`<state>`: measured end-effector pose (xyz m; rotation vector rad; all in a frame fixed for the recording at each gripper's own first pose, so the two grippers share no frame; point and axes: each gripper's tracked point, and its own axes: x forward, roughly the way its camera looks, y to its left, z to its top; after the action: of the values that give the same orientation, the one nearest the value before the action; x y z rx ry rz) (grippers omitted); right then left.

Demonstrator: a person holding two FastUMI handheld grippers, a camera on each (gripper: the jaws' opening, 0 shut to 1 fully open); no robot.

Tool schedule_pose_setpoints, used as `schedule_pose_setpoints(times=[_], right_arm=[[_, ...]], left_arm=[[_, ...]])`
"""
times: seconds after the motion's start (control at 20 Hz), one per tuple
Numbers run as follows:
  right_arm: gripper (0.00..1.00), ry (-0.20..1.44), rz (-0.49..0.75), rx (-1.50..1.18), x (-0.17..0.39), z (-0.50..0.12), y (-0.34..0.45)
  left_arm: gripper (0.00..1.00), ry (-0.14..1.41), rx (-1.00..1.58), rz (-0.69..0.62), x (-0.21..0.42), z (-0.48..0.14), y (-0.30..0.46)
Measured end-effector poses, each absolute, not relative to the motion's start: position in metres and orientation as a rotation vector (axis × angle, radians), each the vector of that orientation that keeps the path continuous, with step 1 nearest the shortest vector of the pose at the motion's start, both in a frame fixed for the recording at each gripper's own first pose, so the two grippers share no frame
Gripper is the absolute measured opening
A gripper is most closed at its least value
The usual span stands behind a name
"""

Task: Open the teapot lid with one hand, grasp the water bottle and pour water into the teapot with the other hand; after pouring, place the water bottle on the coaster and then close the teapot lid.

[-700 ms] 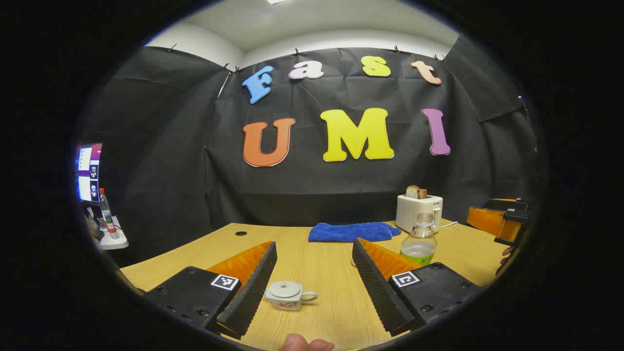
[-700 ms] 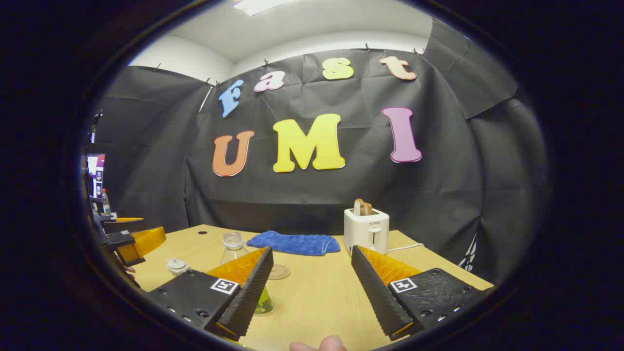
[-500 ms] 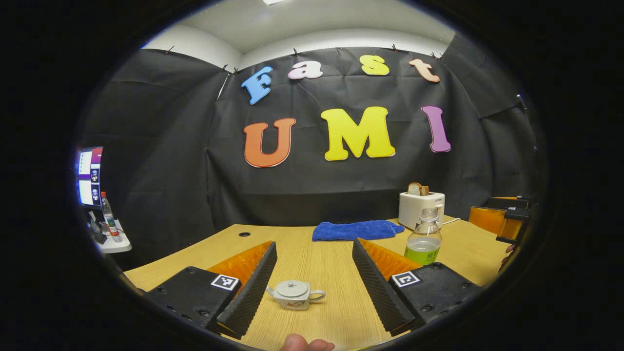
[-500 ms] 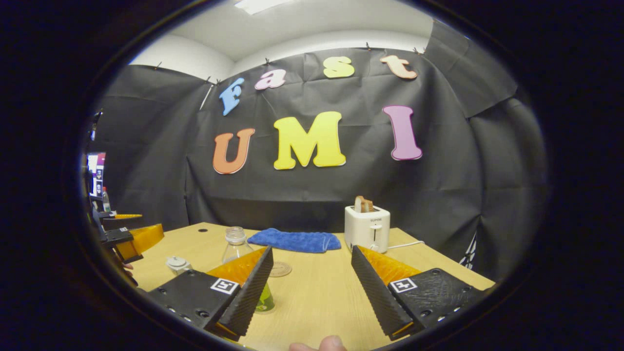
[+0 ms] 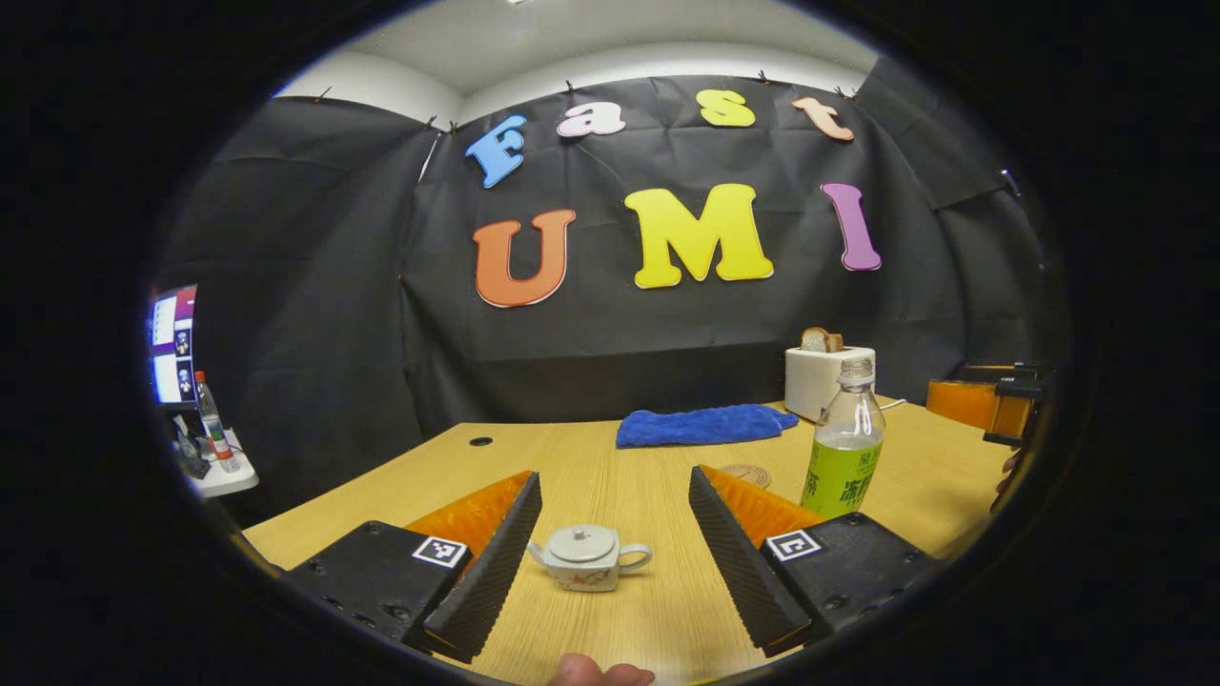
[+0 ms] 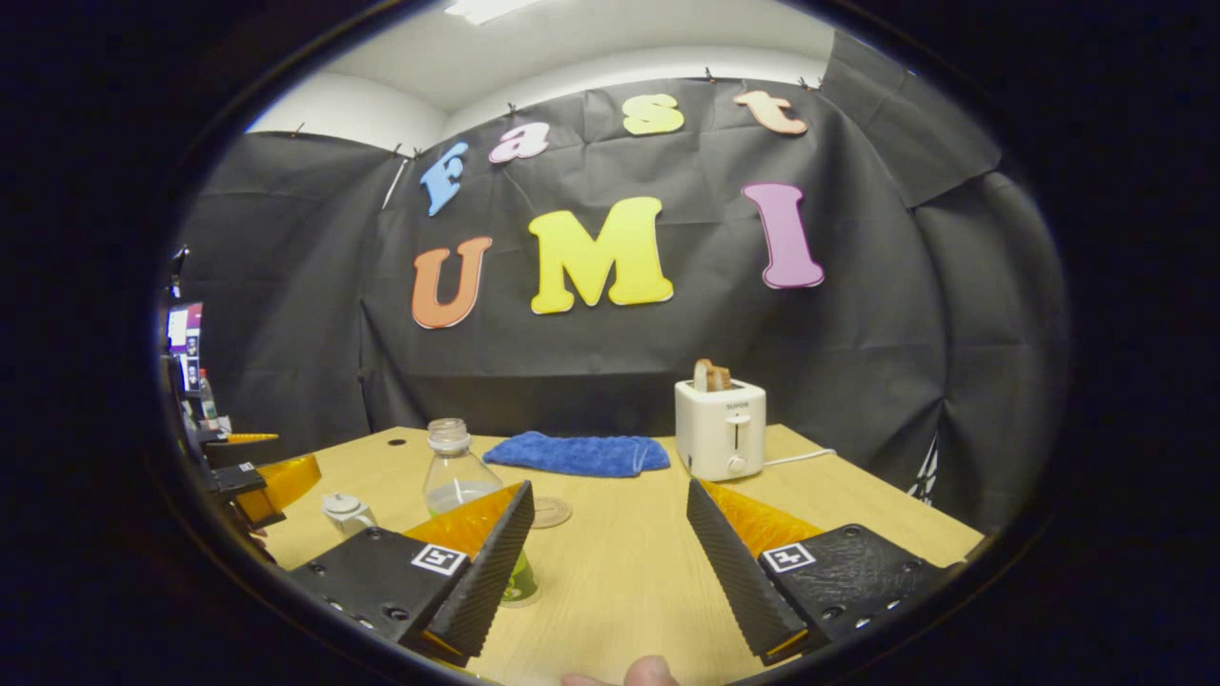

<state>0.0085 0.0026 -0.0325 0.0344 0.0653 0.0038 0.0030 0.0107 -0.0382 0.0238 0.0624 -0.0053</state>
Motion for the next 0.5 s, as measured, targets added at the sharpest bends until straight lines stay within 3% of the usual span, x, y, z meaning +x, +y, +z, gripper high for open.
schedule_pose_setpoints(times=[0.5], right_arm=[[0.94,0.095,0.031,0.005,0.009,-0.041,0.012]], left_arm=[[0.97,0.133,0.007,-0.014,0.021,-0.06,0.019]])
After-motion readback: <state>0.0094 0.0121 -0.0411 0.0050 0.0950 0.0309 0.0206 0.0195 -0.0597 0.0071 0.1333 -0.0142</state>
